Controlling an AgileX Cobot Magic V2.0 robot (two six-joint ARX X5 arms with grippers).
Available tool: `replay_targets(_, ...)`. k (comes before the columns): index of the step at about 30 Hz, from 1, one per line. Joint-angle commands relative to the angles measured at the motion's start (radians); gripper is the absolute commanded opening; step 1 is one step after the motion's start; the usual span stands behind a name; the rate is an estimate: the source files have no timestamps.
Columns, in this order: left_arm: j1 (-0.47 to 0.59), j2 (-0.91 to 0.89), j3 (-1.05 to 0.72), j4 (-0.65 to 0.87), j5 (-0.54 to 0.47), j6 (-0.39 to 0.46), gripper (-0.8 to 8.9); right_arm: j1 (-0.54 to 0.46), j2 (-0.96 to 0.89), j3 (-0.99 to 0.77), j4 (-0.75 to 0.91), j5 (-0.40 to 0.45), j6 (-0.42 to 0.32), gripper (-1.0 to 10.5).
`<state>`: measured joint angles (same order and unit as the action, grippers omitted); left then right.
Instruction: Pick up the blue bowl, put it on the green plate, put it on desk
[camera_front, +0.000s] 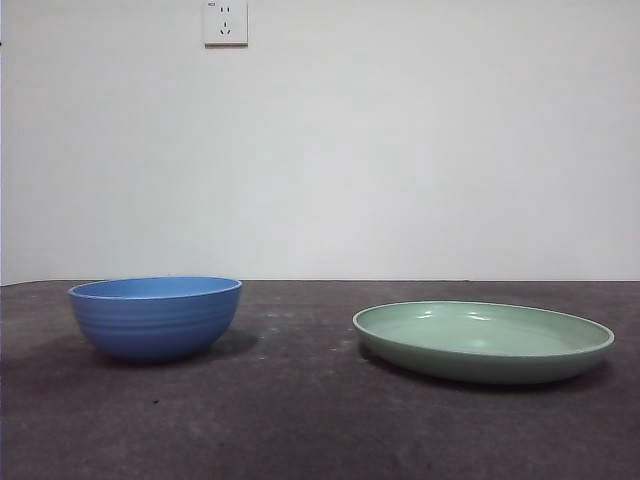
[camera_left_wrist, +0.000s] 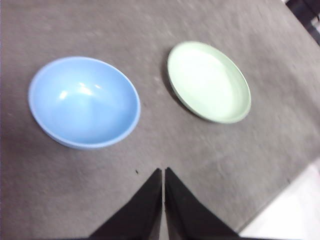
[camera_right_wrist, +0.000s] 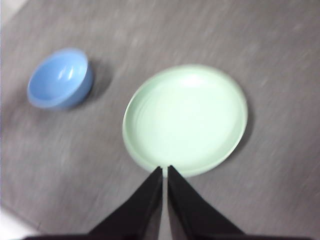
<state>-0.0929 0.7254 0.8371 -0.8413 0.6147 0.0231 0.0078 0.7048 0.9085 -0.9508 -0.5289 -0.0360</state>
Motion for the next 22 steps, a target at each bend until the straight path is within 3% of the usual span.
replay_targets(1,-0.017,0.008,0.022,-0.018,0.007,0.048,0.10,0.029,0.017,0.018,-0.037,-0.004,-0.051,0.1)
replay_targets(16,-0.027,0.007,0.022,-0.036,0.007,0.060,0.47,0.069,0.019,0.018,-0.056,0.006,-0.053,0.1)
replay_targets(19,-0.027,0.007,0.022,-0.036,0.006,0.054,2.03,0.069,0.019,0.018,-0.055,0.006,-0.050,0.3)
replay_targets(22,-0.027,0.007,0.022,-0.036,0.006,0.045,4.15,0.069,0.019,0.018,-0.052,0.006,-0.042,2.6)
